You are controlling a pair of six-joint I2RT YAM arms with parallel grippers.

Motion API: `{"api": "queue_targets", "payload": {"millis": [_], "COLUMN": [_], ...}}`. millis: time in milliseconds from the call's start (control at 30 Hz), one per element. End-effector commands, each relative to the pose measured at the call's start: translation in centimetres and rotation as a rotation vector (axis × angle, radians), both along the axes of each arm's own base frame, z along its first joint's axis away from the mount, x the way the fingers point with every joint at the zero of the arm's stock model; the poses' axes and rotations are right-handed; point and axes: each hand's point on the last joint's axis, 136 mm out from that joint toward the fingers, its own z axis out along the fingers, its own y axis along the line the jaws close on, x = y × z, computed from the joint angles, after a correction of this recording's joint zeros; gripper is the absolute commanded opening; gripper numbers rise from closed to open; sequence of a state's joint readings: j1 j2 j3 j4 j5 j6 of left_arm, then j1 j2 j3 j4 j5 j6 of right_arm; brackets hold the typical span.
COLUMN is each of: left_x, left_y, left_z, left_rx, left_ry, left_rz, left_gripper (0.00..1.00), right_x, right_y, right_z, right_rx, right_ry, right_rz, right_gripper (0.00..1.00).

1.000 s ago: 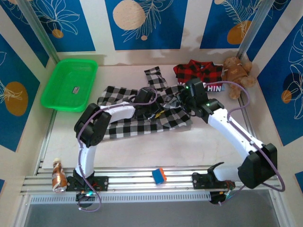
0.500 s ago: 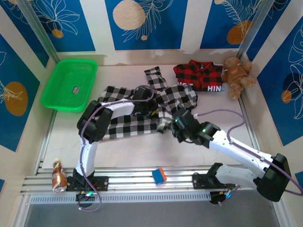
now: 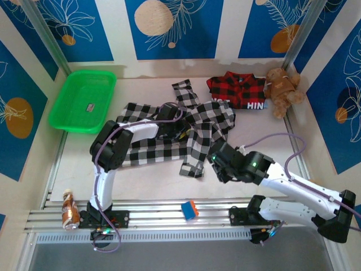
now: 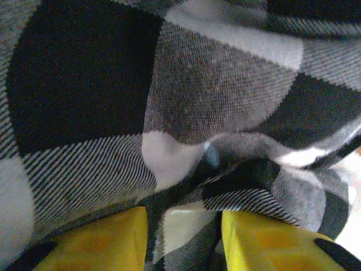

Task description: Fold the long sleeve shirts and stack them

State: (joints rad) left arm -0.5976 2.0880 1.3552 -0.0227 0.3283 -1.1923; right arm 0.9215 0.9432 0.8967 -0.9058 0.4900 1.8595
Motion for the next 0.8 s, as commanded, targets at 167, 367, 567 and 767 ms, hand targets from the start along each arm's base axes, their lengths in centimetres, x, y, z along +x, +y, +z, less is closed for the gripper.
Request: {"api": "queue_targets", "payload": {"millis": [167,367,567,767], "left_x": [-5.6,-12.2,-20.5,-22.9], "left_y": [6.5,10.1,8.1,4.4], "left_z": [4.2,6.4,4.0,1.1], "left_rx": [0.162,0.298,0.282,0.257], "left_ry": [0.049,0.056,0.155,0.225], "left_rz": [-0.011,-0.078,-0.254,-0.298], "left_gripper": [0.82,0.89,0.91,0.84], "right_x": [3.0,2.9,3.2,3.5], "right_y": [-2.1,-1.8,-1.1,0.0], "right_z": [1.9,2.8,2.4,1.8], "right_rx": [-0.145,-0.231,-0.216,-0.163], "right_ry": [-0.082,-0.125,-0.106,-0.063], "right_rz": [0.320,0.629,0.847,0.980], "right_gripper": [0.70,0.96,0.96,0.96]}}
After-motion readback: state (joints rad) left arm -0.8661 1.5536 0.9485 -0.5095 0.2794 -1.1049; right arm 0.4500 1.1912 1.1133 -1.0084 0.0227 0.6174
